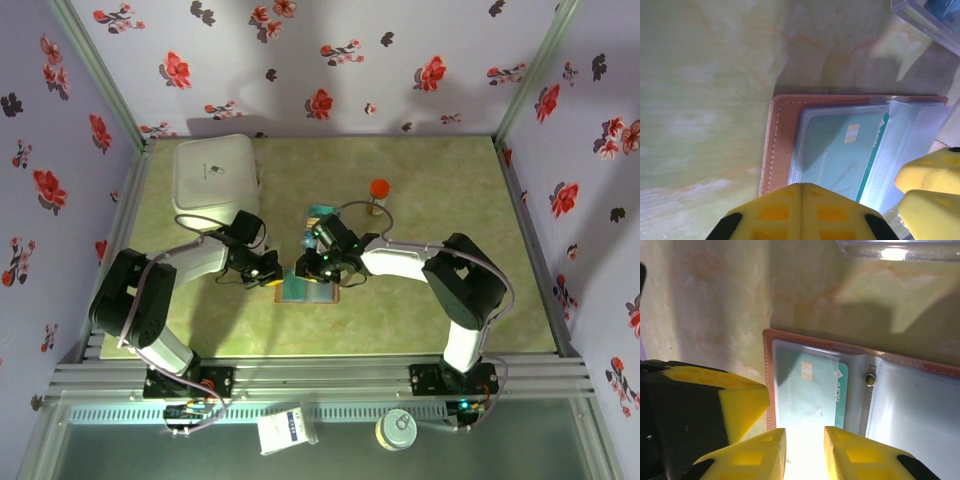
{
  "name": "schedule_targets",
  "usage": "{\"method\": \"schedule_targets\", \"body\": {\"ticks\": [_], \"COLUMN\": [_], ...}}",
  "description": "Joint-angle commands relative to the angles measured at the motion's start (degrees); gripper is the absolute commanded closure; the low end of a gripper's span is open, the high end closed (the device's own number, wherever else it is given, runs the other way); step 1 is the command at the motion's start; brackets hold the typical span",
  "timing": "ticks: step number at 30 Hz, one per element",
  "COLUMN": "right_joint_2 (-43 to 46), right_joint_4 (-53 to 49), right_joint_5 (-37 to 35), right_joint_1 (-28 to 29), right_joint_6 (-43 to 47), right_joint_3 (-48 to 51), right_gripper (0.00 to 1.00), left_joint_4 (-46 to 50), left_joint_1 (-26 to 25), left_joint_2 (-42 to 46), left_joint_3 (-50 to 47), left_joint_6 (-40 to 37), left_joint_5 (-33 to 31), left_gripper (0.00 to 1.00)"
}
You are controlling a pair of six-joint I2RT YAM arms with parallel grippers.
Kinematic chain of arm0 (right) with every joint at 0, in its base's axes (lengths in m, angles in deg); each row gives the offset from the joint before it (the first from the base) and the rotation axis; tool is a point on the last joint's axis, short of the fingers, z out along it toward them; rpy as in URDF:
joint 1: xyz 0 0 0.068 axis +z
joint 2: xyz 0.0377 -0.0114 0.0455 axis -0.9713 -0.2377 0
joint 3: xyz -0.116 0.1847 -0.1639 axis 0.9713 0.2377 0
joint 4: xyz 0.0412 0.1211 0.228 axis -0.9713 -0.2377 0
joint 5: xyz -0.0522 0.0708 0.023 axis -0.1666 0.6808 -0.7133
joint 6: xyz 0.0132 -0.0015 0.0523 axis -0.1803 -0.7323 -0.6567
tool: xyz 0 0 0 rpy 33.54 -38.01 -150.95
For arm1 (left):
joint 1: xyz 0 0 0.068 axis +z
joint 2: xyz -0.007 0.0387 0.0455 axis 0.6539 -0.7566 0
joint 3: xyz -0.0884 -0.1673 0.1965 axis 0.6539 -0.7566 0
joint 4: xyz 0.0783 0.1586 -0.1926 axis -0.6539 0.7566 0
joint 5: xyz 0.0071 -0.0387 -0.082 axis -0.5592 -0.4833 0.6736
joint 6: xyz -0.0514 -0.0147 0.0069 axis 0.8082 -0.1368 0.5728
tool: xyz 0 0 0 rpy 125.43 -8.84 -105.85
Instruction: Take the credit cards out of the card holder
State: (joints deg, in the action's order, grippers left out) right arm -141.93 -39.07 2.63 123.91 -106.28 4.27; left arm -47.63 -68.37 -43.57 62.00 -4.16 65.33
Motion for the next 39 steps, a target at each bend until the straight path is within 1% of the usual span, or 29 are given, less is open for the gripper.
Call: {"method": "schedule_targets", "body": {"ticks": [1,3,13,21,31,39], "right_joint_2": [-1.5,-1.8,-3.0,-2.6,0.4,1.4], "right_joint_4": [-1.1,-0.6,-0.8,-5.1,-5.8,-1.3], "right_joint_5": [1.2,1.6,1.6,-1.3,-3.6,-0.5], "right_joint_1": [0.6,0.7,1.0,1.1,1.0,1.1], "right_joint_6": [0.0,0.0,-0.2,1.4,2.0,0.9], "right_joint_3": [-1.7,-1.8,-1.8,-2.1,-1.7,-0.9], "right_gripper": [0.75,0.77,0.77,0.77,0.77,0.77], "left_joint_4": [0.4,0.6,1.0,1.3,1.8,2.8], "left_joint_1": [-0.3,-0.3,-0.4,-0.4,-0.3,-0.3], "left_joint_2": [-0.9,-1.1,-1.4,-1.1,-0.8,1.3], "left_joint_3": [-1.1,-1.1,-1.3,-1.3,-1.2,0.1], "left_joint_6": [0.1,0.0,-0.1,-0.1,-0.1,0.3], "left_joint_5": [0.2,0.0,-0.3,-0.5,-0.8,-0.5], "left_gripper": [0.98,0.99,0.99,0.99,0.99,0.98]}}
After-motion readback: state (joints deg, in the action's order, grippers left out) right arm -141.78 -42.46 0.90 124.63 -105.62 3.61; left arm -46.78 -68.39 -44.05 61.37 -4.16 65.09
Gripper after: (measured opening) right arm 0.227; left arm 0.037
